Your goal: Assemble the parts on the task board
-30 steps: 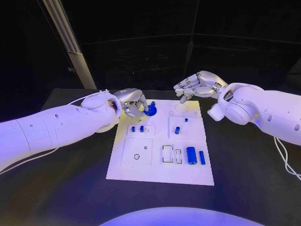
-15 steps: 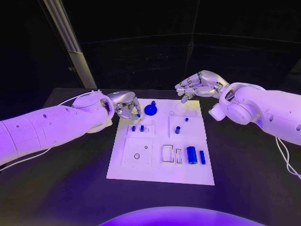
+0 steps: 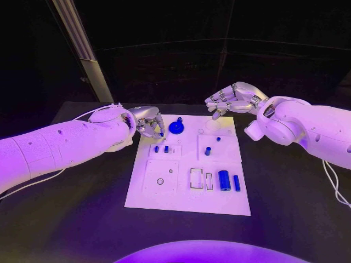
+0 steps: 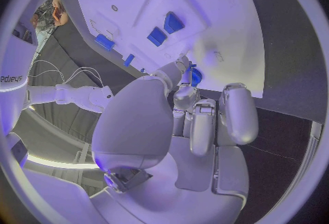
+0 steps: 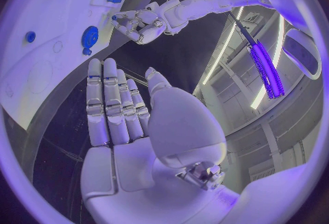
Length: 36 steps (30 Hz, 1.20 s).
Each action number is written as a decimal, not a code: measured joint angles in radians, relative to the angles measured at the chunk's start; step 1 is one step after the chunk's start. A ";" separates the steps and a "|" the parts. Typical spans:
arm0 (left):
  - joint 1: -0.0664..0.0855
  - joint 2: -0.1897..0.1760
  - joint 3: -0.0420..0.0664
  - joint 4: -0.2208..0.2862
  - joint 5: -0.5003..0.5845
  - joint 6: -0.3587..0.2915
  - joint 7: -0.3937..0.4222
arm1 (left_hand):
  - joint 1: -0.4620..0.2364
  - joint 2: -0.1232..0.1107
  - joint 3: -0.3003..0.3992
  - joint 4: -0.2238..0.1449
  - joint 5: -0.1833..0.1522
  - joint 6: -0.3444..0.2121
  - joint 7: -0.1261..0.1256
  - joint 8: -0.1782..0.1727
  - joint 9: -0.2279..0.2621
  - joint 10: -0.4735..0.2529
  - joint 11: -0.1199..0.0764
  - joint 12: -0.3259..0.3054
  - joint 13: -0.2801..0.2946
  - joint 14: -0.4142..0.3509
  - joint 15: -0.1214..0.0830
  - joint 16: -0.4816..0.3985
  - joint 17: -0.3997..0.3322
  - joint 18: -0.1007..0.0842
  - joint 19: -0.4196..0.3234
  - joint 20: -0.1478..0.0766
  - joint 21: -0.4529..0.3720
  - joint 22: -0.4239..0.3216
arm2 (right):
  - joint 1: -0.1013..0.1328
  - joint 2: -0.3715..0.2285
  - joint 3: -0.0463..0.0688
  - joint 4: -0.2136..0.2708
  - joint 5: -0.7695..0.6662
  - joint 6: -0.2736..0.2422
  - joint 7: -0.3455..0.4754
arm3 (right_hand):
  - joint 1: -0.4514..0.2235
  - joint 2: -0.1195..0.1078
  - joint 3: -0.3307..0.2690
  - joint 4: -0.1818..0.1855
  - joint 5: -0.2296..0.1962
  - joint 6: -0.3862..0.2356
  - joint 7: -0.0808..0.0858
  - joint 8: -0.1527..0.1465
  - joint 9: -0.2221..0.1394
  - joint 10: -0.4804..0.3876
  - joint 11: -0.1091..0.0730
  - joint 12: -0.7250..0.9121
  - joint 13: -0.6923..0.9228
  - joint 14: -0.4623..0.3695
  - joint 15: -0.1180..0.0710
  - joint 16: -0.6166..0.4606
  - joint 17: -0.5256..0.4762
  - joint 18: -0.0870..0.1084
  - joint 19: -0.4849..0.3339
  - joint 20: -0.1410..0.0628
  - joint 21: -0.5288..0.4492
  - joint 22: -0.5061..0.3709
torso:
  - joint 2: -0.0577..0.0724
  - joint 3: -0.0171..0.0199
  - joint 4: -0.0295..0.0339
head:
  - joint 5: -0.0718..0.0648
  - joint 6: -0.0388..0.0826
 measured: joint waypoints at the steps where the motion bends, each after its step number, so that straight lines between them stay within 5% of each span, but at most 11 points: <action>1: 0.000 0.002 0.000 -0.002 0.000 0.001 -0.001 | -0.001 0.001 0.000 0.000 0.000 0.000 0.000 0.000 0.000 0.000 0.000 0.000 0.000 0.000 0.000 0.000 0.000 0.000 0.000 0.000 0.000 0.000 | 0.000 0.000 0.000 0.000 0.000 0.000 0.000 | 0.000 0.000 0.000 0.000 0.000 0.000 0.000 0.000 0.000 0.000 0.000 0.000 0.000 0.000 0.000 0.000 0.000 0.000 0.000 0.000 0.000 0.000 | 0.000 0.0000 0.0000 | 0.000 -0.001; 14: 0.000 0.017 -0.011 -0.014 -0.009 0.039 -0.025 | -0.003 0.003 0.000 0.000 0.000 0.000 0.000 0.000 -0.001 0.000 0.000 0.000 0.000 0.000 0.000 0.000 0.000 0.000 0.000 0.000 0.000 0.000 | 0.000 0.001 0.000 0.000 0.000 0.000 0.000 | 0.000 0.000 0.000 0.000 0.000 0.000 0.000 0.000 0.000 0.000 0.000 0.000 0.000 0.000 0.000 0.000 0.000 0.000 0.000 0.000 0.000 0.000 | 0.000 0.0001 0.0006 | -0.002 -0.004; 36: 0.000 0.022 -0.012 -0.012 -0.023 0.053 -0.032 | -0.003 0.003 0.003 0.003 0.000 0.000 0.000 0.000 -0.002 0.000 0.000 0.000 -0.002 0.000 0.000 0.000 0.000 0.000 0.000 0.000 0.000 0.000 | 0.000 0.002 0.000 0.000 0.000 0.000 0.000 | -0.004 0.004 -0.003 0.003 0.000 0.000 0.000 0.000 0.000 0.000 0.000 0.000 0.000 0.000 0.000 0.000 0.000 0.000 0.000 0.000 0.000 0.000 | 0.000 0.0001 0.0012 | -0.003 -0.004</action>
